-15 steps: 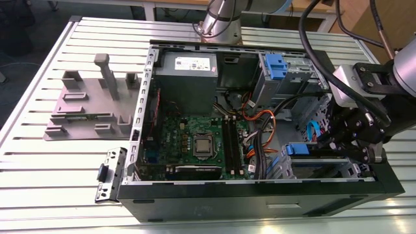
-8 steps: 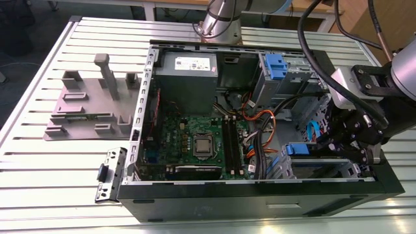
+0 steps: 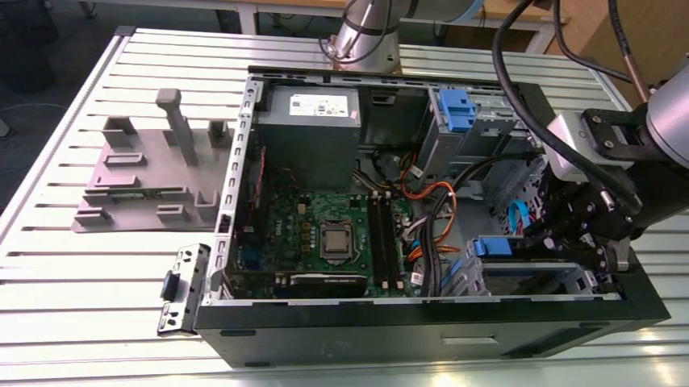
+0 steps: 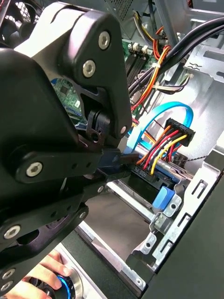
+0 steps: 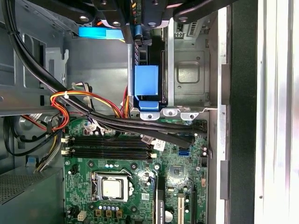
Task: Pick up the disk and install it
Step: 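Insert the second disk wire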
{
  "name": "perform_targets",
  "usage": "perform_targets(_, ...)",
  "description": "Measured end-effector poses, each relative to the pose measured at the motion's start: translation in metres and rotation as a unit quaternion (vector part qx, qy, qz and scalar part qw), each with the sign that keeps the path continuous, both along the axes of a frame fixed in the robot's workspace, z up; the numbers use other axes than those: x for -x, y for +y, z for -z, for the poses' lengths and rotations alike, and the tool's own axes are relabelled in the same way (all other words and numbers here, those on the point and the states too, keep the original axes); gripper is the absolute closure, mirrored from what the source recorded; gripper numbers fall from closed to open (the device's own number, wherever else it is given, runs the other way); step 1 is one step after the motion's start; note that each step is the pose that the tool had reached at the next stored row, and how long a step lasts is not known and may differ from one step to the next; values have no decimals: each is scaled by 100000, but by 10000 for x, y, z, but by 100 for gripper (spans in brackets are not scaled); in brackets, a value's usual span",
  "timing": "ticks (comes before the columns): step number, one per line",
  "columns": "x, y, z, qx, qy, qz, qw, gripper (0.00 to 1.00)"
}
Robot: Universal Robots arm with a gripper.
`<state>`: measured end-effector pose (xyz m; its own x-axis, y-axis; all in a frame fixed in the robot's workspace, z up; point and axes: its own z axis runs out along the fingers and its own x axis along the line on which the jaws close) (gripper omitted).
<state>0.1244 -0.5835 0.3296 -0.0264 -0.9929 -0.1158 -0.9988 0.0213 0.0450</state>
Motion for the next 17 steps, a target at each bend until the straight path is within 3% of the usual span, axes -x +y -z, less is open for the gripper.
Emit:
perform_targets(2, 0, 0, 0, -6, 1, 2, 100000, 73)
perform_targets(7, 0, 0, -18, 0, 0, 3, 100000, 73)
perform_targets(12, 0, 0, -210, -52, 2, 4, 100000, 73)
perform_targets(13, 0, 0, -211, -171, 0, 5, 100000, 73)
perform_targets(16, 0, 0, -212, -1503, 1, -7, 99989, 74)
perform_targets(17, 0, 0, -208, -1813, -1, -14, 99984, 80)
